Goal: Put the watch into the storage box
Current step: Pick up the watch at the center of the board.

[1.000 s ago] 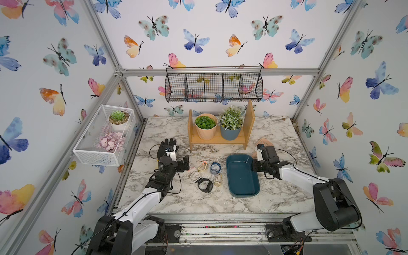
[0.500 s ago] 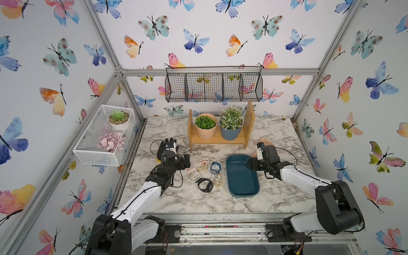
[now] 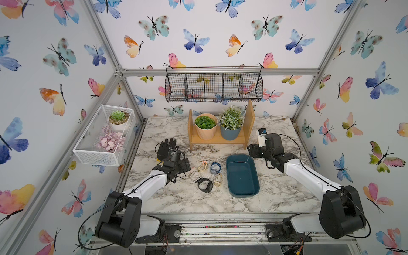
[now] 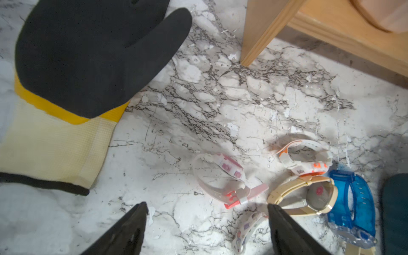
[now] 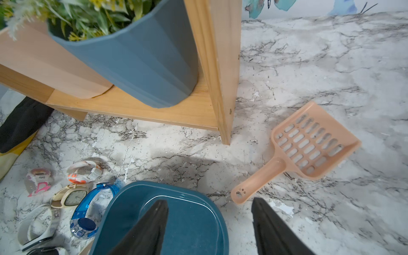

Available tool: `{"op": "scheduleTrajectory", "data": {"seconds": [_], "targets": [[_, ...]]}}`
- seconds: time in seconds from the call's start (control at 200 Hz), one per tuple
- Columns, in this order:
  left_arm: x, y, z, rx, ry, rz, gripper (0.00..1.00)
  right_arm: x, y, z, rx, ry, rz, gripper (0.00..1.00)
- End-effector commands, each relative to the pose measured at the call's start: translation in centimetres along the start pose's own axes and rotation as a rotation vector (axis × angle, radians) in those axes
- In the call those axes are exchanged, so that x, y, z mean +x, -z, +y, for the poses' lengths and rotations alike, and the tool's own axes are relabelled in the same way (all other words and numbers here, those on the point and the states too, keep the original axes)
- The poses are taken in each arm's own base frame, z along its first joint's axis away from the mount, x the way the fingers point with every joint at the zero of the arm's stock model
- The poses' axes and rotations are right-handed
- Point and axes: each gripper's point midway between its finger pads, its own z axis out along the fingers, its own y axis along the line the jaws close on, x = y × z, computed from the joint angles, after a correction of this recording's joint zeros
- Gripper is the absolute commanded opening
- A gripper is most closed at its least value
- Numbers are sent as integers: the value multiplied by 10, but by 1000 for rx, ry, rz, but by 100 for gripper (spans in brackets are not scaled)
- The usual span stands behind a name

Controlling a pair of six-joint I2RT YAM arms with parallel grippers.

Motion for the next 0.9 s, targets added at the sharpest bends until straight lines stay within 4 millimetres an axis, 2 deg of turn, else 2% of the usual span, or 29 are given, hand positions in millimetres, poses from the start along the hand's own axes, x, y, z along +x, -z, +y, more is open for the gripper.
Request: {"op": "scheduleTrajectory", "data": {"seconds": [0.0,0.225,0.365,0.501,0.756,0.891], "targets": [[-10,-4,6,-32,10,3,78,19,-3,5,-30,25,60,66],[-17,-14,17,-7,51,13,61,25,-6,9,-57,24,66,66],[-11,-22,15,2,44,43,59,26,-8,10,-63,26,74,66],[-5,-29,13,20,43,63,53,29,-10,10,-62,25,82,66],[1,-40,11,31,45,96,52,34,-15,11,-72,24,98,66],[5,-45,14,21,46,108,45,35,-16,10,-70,22,103,66]]}}
